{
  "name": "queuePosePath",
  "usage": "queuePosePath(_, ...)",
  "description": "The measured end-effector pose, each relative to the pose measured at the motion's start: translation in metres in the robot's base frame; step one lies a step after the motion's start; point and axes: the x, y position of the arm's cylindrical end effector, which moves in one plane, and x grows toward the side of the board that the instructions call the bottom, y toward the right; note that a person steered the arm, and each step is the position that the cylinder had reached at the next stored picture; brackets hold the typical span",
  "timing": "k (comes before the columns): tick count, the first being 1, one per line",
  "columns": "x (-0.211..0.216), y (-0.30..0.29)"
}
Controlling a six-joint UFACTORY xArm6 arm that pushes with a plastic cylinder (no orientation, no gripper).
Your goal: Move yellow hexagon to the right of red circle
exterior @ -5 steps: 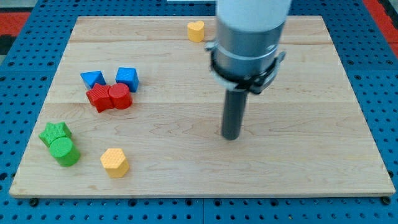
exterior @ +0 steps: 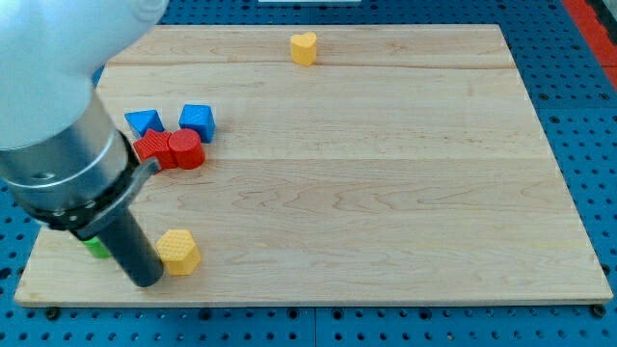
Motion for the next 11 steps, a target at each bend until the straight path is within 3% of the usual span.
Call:
queuePosePath(2,-0.019,0.042)
queuePosePath(4,-0.065,0.053)
queuePosePath(7,-0.067,0.116)
queuePosePath(9,-0.112,0.138)
queuePosePath(11,-0.122,0.183)
